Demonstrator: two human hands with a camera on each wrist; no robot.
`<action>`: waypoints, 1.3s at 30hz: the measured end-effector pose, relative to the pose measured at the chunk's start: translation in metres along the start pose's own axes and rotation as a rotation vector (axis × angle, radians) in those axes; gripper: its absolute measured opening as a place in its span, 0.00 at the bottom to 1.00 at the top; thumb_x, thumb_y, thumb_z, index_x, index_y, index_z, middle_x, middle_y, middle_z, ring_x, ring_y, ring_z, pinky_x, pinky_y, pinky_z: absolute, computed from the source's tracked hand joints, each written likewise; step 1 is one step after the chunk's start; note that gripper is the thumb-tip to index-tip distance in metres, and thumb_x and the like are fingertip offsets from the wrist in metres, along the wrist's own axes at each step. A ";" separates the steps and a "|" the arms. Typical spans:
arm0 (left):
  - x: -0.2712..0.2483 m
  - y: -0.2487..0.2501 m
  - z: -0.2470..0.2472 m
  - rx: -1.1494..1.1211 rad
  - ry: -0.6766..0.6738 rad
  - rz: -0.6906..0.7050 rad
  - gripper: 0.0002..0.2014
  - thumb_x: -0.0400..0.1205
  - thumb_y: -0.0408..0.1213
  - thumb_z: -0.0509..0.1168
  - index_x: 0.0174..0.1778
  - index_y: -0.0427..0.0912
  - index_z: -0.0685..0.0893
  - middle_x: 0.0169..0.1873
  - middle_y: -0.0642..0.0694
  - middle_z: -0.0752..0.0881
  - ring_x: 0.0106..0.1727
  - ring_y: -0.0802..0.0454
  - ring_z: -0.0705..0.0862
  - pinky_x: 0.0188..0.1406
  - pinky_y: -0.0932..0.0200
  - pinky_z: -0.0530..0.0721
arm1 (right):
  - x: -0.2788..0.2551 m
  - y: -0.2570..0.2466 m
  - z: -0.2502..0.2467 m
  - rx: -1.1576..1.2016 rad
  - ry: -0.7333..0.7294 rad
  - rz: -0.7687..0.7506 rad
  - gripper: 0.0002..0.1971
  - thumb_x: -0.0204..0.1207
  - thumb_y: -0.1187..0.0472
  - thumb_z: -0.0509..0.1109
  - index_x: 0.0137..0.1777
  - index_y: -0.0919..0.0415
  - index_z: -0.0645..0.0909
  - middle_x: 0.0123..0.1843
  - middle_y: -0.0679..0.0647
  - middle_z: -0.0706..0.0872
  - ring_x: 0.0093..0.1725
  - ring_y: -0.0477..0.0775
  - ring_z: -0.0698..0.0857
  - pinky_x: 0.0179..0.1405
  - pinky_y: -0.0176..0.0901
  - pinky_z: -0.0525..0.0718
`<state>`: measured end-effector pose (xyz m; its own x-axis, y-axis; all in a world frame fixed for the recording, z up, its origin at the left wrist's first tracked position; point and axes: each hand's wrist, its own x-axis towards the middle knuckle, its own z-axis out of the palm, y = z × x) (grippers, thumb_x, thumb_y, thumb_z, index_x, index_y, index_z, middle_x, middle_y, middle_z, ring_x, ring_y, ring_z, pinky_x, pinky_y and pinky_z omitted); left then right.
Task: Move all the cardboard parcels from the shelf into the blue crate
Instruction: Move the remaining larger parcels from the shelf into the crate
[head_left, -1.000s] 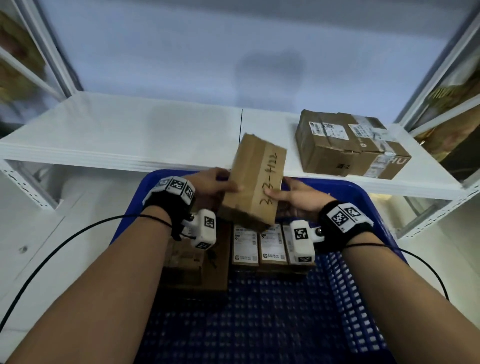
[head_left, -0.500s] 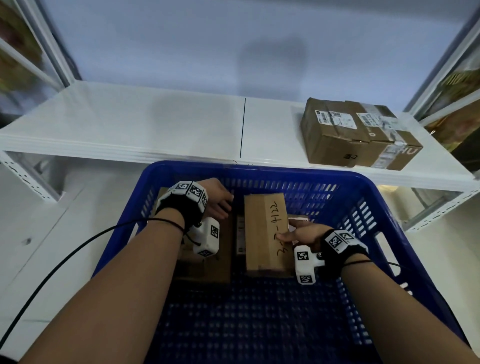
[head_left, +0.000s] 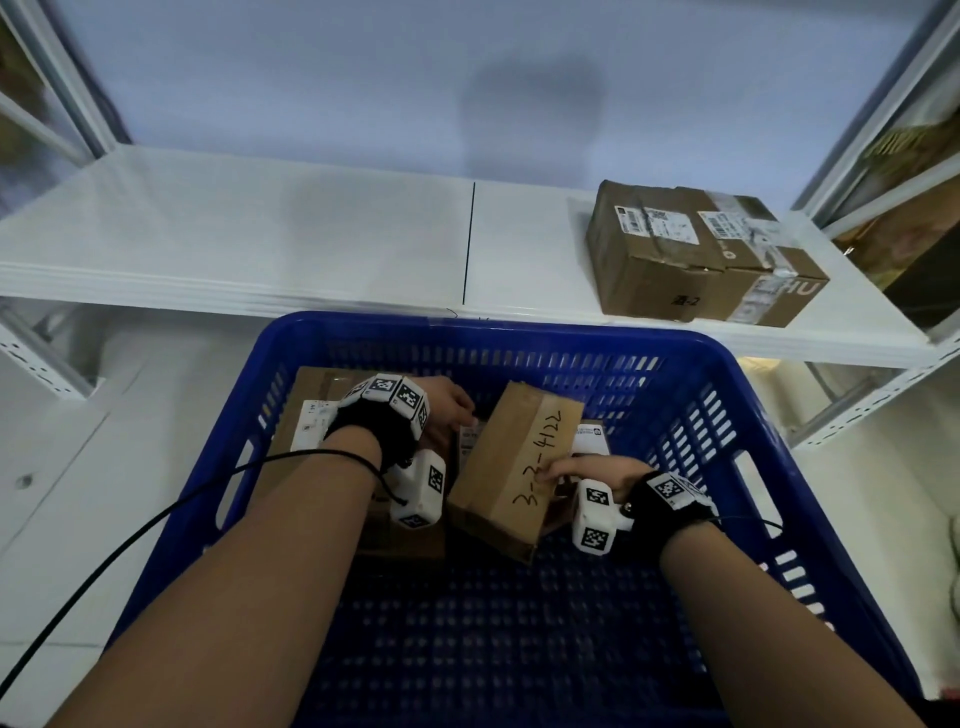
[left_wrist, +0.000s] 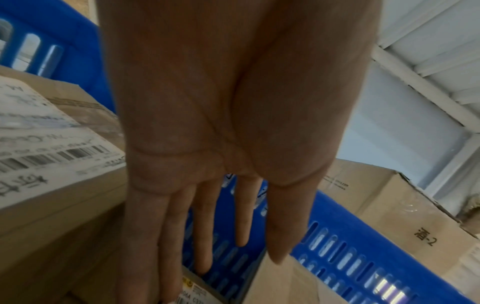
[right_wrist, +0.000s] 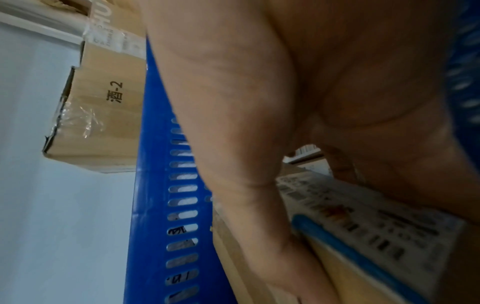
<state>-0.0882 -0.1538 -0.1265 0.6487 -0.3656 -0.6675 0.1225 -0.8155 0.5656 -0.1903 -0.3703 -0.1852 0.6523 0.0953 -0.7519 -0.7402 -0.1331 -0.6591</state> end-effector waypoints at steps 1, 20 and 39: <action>0.000 0.001 -0.001 0.014 0.011 0.004 0.23 0.84 0.40 0.67 0.76 0.46 0.76 0.67 0.39 0.84 0.62 0.38 0.86 0.63 0.38 0.86 | -0.002 0.002 0.000 0.060 -0.018 0.014 0.17 0.78 0.67 0.72 0.66 0.70 0.81 0.64 0.66 0.87 0.69 0.71 0.81 0.74 0.69 0.74; 0.007 -0.002 0.001 -0.001 0.019 0.011 0.22 0.85 0.39 0.64 0.76 0.44 0.76 0.69 0.37 0.82 0.60 0.38 0.87 0.59 0.44 0.88 | 0.010 -0.012 0.035 0.776 0.007 0.086 0.19 0.86 0.68 0.61 0.74 0.75 0.70 0.73 0.75 0.75 0.74 0.72 0.76 0.44 0.59 0.91; 0.028 -0.003 0.015 0.090 0.109 -0.046 0.17 0.86 0.35 0.62 0.66 0.30 0.81 0.62 0.33 0.87 0.52 0.43 0.88 0.63 0.48 0.87 | 0.030 -0.009 -0.016 -0.068 0.746 0.067 0.22 0.82 0.54 0.67 0.67 0.71 0.77 0.63 0.64 0.83 0.59 0.64 0.83 0.59 0.52 0.81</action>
<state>-0.0816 -0.1689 -0.1542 0.7226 -0.2799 -0.6321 0.0895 -0.8688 0.4870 -0.1612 -0.3823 -0.2017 0.5617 -0.6057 -0.5636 -0.7862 -0.1784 -0.5917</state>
